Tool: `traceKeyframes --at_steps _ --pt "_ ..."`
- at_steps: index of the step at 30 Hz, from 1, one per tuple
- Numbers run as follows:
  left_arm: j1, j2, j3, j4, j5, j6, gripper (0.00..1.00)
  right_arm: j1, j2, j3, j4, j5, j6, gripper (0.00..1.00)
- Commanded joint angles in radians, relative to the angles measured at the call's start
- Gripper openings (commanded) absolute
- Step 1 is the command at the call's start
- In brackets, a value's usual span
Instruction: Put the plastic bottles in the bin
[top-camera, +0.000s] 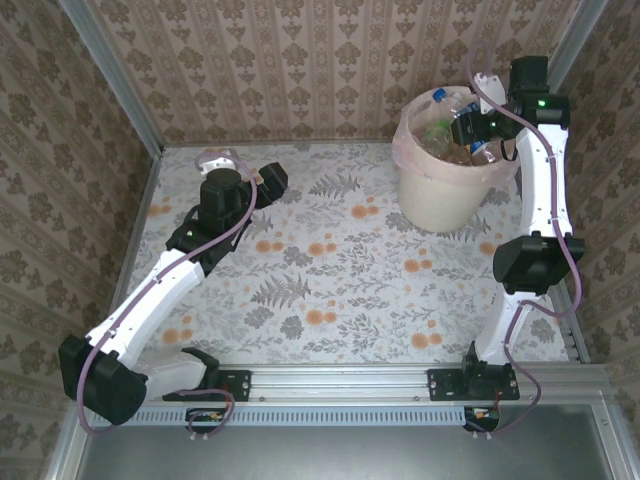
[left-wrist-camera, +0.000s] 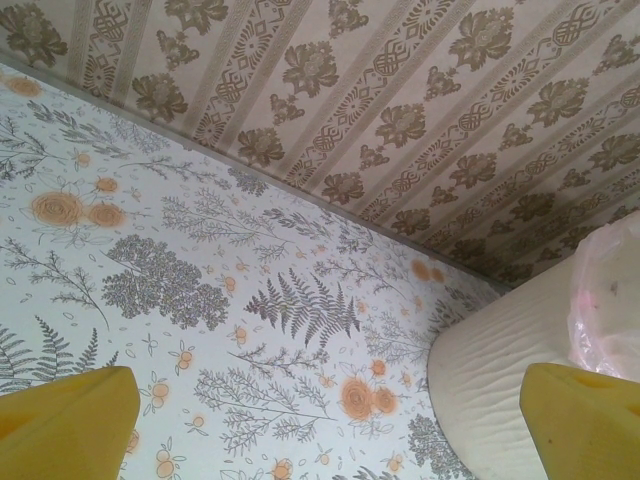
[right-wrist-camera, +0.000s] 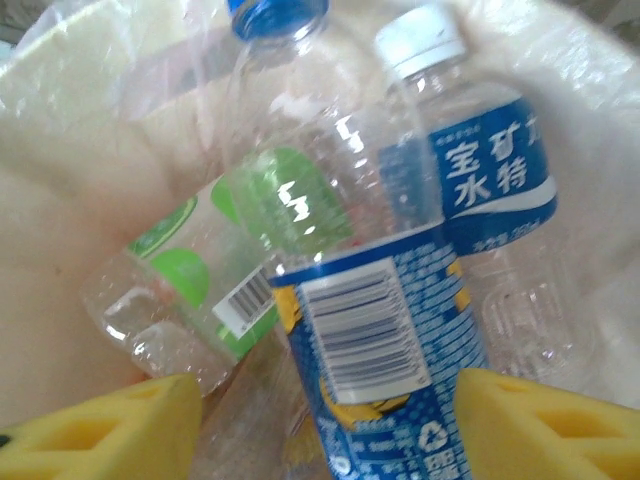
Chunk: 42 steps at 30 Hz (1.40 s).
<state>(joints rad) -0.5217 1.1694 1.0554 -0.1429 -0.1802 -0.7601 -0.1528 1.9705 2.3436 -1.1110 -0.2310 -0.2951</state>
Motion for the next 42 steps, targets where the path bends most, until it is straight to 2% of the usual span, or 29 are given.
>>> traceKeyframes --at_steps 1,4,9,15,19,24,31,38,39,42 --pt "0.009 -0.006 0.0 -0.012 0.0 -0.012 1.0 0.001 0.016 0.025 0.066 0.047 0.119 0.62" --pt "0.009 -0.001 0.0 -0.014 0.001 -0.013 1.0 0.006 0.04 0.018 0.074 0.046 0.136 0.54" --pt "0.011 0.005 -0.004 -0.015 0.004 -0.018 1.0 0.025 0.058 -0.024 0.022 0.007 0.038 0.47" --pt "0.012 0.009 -0.002 -0.021 0.001 -0.018 1.0 0.025 0.022 -0.093 0.008 0.091 -0.065 0.43" --pt "0.013 0.015 -0.002 -0.021 0.005 -0.022 1.0 0.021 -0.019 -0.106 0.032 0.089 -0.081 0.45" --pt "0.014 0.02 0.001 -0.027 0.008 -0.021 1.0 0.021 -0.078 -0.103 0.07 0.008 -0.018 0.5" --pt "0.023 -0.007 -0.015 -0.063 -0.018 -0.001 1.0 0.023 -0.181 -0.158 0.108 -0.011 0.056 0.52" --pt "0.058 -0.048 -0.048 -0.111 -0.048 0.019 1.0 0.021 -0.369 -0.4 0.276 0.038 0.165 0.59" --pt "0.093 -0.055 -0.051 -0.121 -0.058 0.022 1.0 0.021 -0.409 -0.451 0.316 0.047 0.189 0.61" --pt "0.122 -0.075 -0.066 -0.139 -0.078 0.032 1.0 0.02 -0.527 -0.616 0.46 0.061 0.26 0.65"
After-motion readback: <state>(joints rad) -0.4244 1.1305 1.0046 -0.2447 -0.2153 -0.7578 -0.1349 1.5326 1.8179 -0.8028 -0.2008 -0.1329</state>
